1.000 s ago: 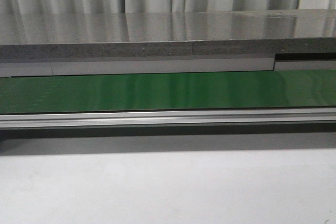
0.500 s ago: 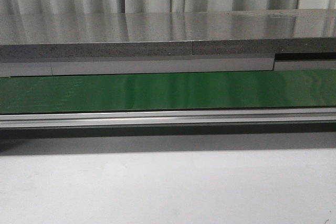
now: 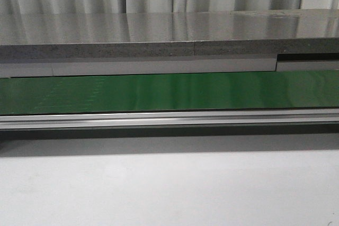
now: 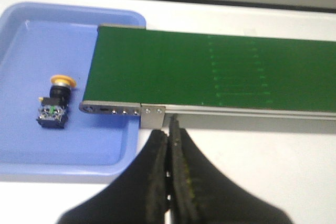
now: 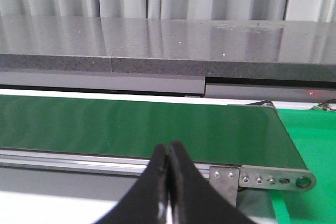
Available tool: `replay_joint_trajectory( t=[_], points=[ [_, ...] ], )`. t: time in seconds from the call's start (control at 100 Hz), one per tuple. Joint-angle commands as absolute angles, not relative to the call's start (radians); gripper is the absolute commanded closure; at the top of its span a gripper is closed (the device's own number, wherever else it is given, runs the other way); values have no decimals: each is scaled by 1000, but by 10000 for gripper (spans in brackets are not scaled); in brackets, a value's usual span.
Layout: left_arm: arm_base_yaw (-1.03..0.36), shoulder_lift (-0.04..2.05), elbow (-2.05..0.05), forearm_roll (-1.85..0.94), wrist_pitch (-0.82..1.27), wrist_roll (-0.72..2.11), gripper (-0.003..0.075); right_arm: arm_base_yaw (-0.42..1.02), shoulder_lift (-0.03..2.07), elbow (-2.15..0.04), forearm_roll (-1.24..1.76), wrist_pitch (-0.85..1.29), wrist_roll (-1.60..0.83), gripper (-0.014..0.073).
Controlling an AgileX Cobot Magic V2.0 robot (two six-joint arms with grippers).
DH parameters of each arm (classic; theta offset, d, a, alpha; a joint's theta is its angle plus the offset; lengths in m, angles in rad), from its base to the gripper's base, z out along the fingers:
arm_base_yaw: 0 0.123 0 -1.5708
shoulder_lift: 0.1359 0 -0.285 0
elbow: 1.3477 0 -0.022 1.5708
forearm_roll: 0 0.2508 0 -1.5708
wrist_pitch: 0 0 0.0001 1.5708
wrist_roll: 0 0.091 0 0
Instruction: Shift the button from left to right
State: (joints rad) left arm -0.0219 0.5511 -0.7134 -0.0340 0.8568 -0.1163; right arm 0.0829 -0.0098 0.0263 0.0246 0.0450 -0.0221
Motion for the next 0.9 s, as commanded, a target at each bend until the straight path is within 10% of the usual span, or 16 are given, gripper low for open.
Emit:
replay_joint_trajectory(
  t=[0.0, 0.26, 0.57, 0.89],
  points=[
    [-30, 595, -752, -54, 826, -124, 741, 85, -29, 11, 20, -41, -23, 662],
    [-30, 644, -752, -54, 825, -124, 714, 85, -29, 11, 20, -41, -23, 662],
    [-30, 644, -752, -52, 814, -124, 143, 85, -29, 11, 20, -41, -23, 662],
    [-24, 695, -775, -15, 817, -124, 120, 85, -29, 11, 20, -41, -23, 662]
  ],
)
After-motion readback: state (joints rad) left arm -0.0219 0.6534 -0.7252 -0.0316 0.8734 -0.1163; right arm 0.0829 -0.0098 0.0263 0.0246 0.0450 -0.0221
